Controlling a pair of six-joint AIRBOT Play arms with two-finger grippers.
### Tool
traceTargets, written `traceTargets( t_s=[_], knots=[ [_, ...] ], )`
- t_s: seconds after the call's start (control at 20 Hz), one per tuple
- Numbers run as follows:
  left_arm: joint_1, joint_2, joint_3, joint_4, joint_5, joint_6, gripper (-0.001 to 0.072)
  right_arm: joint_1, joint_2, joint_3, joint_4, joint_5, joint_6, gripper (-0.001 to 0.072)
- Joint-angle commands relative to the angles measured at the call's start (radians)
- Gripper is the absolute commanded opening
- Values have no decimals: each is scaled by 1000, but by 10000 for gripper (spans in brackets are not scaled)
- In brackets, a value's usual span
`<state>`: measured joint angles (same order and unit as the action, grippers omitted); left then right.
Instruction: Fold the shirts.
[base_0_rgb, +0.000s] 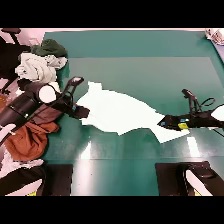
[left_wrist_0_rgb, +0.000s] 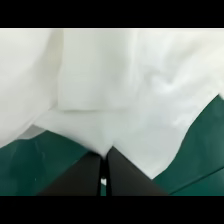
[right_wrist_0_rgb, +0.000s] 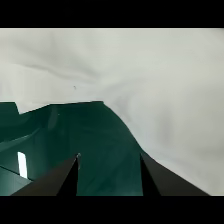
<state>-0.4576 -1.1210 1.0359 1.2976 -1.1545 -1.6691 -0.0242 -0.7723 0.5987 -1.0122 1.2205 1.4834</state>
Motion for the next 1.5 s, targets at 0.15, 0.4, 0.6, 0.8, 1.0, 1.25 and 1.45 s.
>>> traceTargets(
  t_s=[0.15,0.4,0.6,0.8,1.0,1.25,1.45],
  knots=[
    [-1,13,164,-4,12,-136,25,323,-5,0,24,-173,67,441],
    [-1,12,225,1,157,-217,24,498,-5,-13,23,-236,123,440],
    [-1,12,225,3,252,-271,24,569,-5,-124,26,-364,235,440],
    [-1,7,225,5,288,-272,24,617,-5,-229,90,-584,289,440],
    [-1,3,225,27,331,-323,24,665,-62,-283,238,-801,289,441],
    [-1,3,225,42,378,-349,24,666,-249,-175,258,-790,246,440],
    [-1,3,225,52,378,-357,24,664,-343,-76,254,-790,243,440]
  ],
)
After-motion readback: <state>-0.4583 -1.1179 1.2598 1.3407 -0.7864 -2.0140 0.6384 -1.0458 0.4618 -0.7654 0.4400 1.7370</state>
